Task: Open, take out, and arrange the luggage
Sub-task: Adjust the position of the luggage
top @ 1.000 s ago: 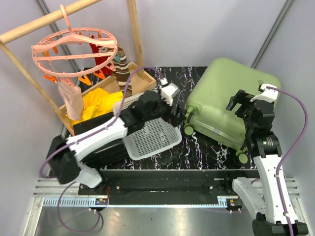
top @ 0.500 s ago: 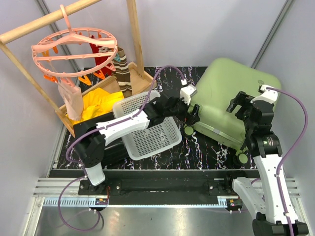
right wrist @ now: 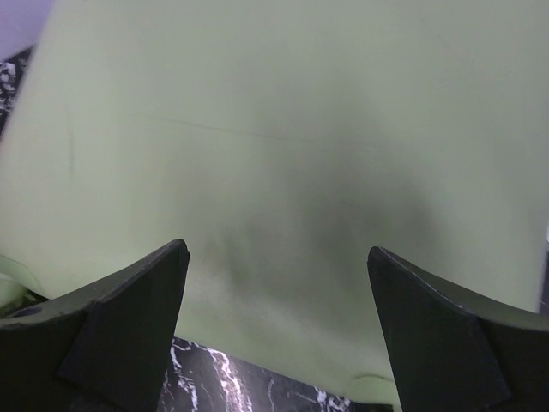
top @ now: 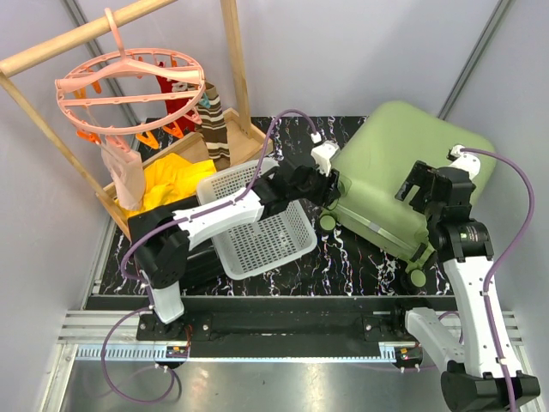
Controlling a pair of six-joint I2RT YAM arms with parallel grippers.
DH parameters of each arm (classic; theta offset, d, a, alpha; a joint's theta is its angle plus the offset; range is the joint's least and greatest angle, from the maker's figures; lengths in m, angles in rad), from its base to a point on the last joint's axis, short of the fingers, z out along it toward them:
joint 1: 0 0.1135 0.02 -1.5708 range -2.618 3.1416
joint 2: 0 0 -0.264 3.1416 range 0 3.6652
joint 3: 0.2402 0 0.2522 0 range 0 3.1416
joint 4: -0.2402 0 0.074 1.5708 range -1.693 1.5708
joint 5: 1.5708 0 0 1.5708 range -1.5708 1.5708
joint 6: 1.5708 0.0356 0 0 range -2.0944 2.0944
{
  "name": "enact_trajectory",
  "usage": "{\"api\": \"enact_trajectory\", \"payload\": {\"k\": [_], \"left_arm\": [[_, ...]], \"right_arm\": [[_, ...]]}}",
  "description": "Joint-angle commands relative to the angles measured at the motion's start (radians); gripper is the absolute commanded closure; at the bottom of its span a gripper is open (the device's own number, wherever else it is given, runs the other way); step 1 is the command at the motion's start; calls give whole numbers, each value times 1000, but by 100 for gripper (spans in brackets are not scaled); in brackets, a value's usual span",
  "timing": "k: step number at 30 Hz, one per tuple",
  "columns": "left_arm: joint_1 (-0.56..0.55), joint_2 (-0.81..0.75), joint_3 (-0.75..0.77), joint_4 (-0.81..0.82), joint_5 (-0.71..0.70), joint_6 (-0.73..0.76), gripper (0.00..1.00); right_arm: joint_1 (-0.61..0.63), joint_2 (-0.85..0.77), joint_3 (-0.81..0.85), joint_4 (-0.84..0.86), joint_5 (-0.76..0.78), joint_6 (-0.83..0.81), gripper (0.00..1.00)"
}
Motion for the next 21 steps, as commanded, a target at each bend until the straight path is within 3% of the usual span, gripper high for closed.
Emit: {"api": "enact_trajectory", "payload": {"k": [1, 10, 21], "left_arm": [[-17, -47, -25, 133, -23, 61, 100], [93, -240, -298, 307, -69, -37, 100], [101, -263, -324, 330, -52, -17, 100]], "right_arm": [[-1, -18, 83, -121, 120, 17, 5], [-1, 12, 80, -188, 40, 76, 1], [-1, -18, 91, -342, 79, 132, 0]]}}
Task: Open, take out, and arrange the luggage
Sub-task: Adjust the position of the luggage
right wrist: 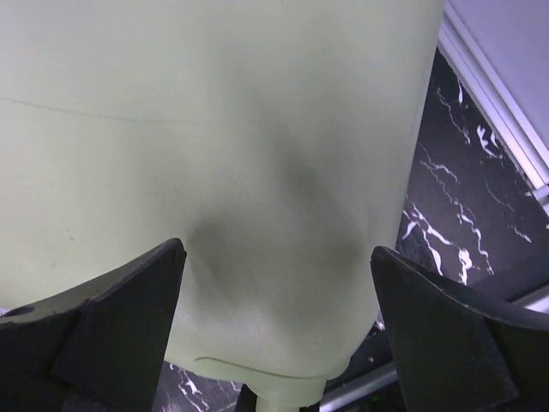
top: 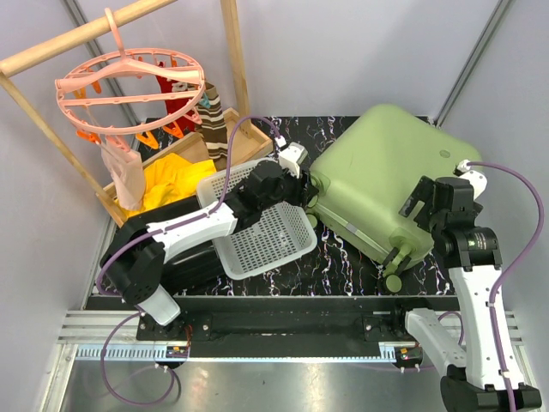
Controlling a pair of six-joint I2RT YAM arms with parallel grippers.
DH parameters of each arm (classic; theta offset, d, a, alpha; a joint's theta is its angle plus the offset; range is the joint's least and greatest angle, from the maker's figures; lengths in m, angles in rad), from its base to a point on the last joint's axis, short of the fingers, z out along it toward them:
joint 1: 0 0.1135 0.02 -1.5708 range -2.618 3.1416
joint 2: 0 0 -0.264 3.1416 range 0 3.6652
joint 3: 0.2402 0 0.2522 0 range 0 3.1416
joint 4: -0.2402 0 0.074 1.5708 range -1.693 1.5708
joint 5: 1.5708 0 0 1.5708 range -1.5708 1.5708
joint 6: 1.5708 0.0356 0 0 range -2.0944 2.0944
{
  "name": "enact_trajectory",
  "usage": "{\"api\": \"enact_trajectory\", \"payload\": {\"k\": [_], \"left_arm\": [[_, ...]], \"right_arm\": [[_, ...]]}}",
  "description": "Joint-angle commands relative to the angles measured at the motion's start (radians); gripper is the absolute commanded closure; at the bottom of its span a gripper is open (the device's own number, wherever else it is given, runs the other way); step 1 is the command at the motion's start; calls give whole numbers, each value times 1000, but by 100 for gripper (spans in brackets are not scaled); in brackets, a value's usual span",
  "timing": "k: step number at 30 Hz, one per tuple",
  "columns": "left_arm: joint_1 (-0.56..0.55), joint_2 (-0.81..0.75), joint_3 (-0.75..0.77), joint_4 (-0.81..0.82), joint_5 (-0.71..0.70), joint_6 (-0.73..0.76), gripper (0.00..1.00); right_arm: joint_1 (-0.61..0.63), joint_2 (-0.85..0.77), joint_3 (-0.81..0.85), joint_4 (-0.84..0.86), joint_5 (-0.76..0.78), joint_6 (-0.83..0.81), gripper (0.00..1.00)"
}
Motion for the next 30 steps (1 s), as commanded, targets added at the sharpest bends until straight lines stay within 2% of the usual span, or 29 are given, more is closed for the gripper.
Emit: {"api": "enact_trajectory", "payload": {"k": [1, 5, 10, 15, 25, 30], "left_arm": [[12, -61, 4, 69, -19, 24, 100], [14, -76, 1, 57, -19, 30, 100], [14, -95, -31, 80, 4, 39, 100], [15, -107, -63, 117, 47, 54, 100], [0, -80, -97, 192, 143, 13, 100], [-22, -23, -54, 204, 199, -2, 100]], "right_arm": [[-1, 25, 34, -61, 14, 46, 0], [-4, 73, 26, -112, -24, 145, 0], [-13, 53, -54, -78, -76, 207, 0], [-27, 96, -127, 17, -188, 231, 0], [-90, 191, -192, 236, -196, 218, 0], [-136, 269, -187, 344, -156, 179, 0]]}}
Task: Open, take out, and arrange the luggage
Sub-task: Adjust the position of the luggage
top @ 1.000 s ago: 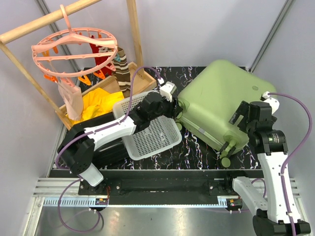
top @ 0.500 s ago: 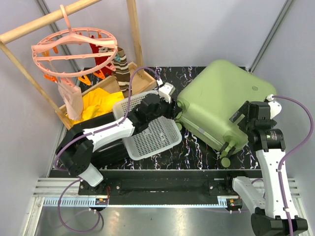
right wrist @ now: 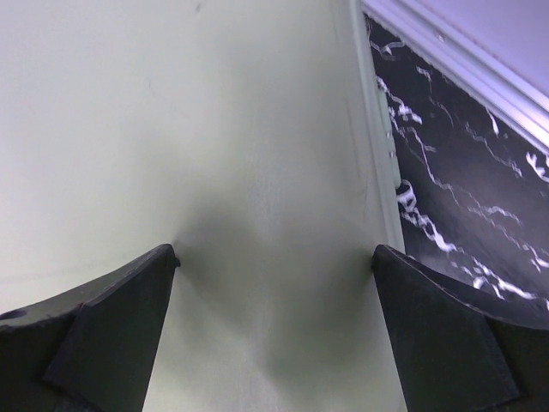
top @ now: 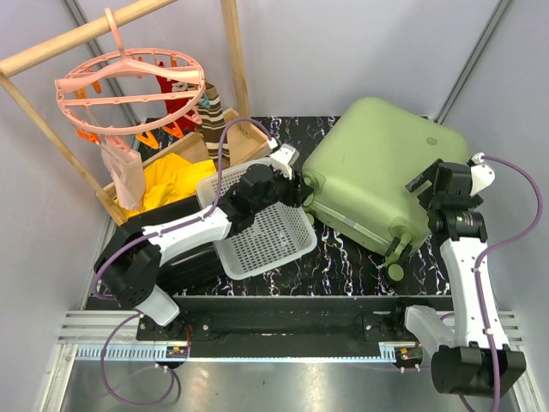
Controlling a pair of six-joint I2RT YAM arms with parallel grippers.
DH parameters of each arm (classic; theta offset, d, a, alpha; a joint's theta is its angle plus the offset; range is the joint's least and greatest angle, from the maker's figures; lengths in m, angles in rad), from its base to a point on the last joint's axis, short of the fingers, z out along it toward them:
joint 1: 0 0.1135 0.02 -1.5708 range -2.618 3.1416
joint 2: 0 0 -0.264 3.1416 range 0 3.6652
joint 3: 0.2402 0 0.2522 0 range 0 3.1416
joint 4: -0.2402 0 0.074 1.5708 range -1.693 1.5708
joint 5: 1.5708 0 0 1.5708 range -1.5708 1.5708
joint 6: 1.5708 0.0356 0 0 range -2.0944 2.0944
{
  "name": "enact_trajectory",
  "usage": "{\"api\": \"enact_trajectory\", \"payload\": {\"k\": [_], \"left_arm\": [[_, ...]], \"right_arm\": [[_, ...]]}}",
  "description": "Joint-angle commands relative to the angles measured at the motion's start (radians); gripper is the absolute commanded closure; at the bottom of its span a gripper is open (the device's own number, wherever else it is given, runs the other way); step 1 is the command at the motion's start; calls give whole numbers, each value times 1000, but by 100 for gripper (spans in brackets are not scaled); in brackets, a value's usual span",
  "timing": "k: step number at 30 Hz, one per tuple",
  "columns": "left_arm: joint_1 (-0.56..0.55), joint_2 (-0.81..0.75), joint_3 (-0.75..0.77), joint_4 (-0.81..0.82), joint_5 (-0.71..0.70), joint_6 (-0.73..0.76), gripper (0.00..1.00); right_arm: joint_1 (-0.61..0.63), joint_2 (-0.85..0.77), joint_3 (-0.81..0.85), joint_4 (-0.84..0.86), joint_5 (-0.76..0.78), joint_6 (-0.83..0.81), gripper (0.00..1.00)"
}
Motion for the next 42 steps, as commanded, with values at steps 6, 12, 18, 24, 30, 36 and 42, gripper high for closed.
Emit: {"api": "enact_trajectory", "payload": {"k": [6, 12, 18, 24, 30, 36, 42], "left_arm": [[-61, 112, 112, 132, 213, -45, 100], [-68, 209, 208, 146, 263, -77, 100], [-79, 258, 259, 157, 288, -106, 100], [-91, 290, 288, 183, 305, -157, 100], [-91, 269, 287, 167, 257, -182, 100], [-91, 301, 326, 189, 322, -226, 100], [-90, 318, 320, 256, 348, -287, 100]], "right_arm": [[-68, 241, -54, 197, -180, 0, 0], [-88, 342, -36, 316, -202, -11, 0], [-91, 399, 22, 356, -136, -63, 2], [-91, 364, 82, 347, -91, -137, 7], [-90, 174, 85, 307, -174, -167, 9], [-88, 98, 119, 229, -303, -170, 11], [11, 86, 101, 229, -492, -196, 13]]}}
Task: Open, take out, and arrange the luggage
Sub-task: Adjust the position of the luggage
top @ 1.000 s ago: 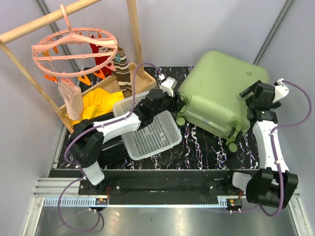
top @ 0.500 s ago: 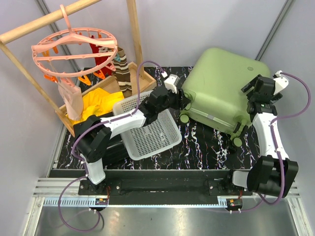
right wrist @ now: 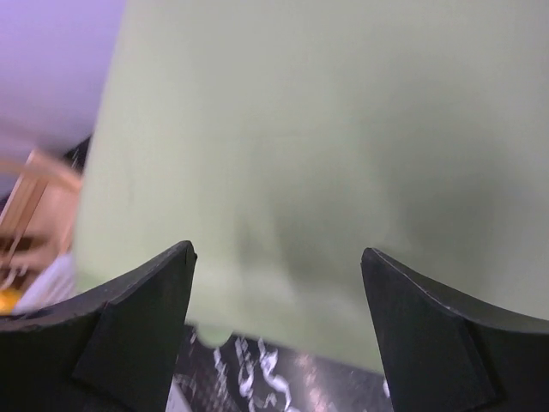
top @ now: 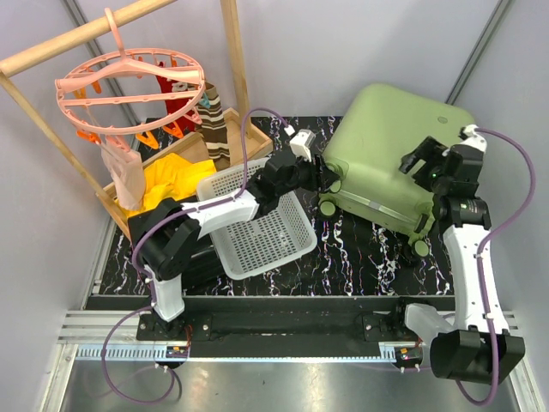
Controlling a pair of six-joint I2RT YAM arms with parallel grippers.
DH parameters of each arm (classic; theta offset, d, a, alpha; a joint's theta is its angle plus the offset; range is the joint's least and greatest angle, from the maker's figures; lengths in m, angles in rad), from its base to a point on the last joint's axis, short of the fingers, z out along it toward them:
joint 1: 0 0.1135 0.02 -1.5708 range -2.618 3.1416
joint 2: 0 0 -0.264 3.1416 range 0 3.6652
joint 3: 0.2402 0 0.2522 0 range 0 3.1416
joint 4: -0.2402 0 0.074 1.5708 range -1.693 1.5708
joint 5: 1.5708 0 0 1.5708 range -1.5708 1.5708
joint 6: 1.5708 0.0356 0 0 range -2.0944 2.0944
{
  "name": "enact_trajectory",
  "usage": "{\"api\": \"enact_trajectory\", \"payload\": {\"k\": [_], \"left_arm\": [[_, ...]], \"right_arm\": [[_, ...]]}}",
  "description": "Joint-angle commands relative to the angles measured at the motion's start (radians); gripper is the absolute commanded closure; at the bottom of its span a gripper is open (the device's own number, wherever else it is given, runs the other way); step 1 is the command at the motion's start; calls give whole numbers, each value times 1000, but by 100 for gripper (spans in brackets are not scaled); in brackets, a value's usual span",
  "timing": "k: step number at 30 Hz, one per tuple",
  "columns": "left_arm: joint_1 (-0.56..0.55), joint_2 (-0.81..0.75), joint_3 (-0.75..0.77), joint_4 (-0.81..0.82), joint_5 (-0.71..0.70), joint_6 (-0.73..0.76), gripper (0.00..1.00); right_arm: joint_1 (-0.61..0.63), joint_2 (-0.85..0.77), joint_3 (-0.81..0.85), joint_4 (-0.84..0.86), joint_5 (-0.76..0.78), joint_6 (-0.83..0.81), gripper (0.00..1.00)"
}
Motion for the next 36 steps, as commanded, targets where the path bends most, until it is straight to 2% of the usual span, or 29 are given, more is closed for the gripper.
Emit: {"api": "enact_trajectory", "payload": {"k": [1, 4, 8, 9, 10, 13, 14, 17, 19, 21, 29, 36], "left_arm": [[-88, 20, 48, 184, 269, -28, 100], [-87, 10, 47, 165, 266, -13, 100], [-78, -46, 13, 112, 212, 67, 98], [-75, -62, 7, 105, 206, 80, 89], [-73, -91, -11, 85, 196, 96, 72], [-71, -137, -47, 27, 130, 182, 48], [-71, -169, -57, 16, 89, 220, 31], [-65, -221, -122, 14, 32, 251, 13], [-61, -247, -171, 23, 11, 258, 6], [-52, -285, -203, 32, -7, 266, 1], [-1, -367, -335, 68, -12, 306, 1], [54, -421, -424, 132, 65, 286, 1]], "right_arm": [[119, 3, 13, -21, -146, -39, 13], [300, 38, 21, -15, -97, -30, 15], [413, 52, -7, 6, -29, 5, 15], [429, 47, -16, 6, -14, 11, 15], [430, 43, -25, 17, -14, 17, 15], [431, 28, -47, 25, 2, 34, 15], [431, 27, -47, 25, -1, 37, 15], [430, 37, -36, 25, -7, 51, 14], [432, 44, -33, 34, -35, 69, 15], [447, 54, -44, 63, -44, 91, 15], [512, 101, -106, 141, -40, 166, 15], [547, 149, -157, 271, -41, 237, 15]]}}
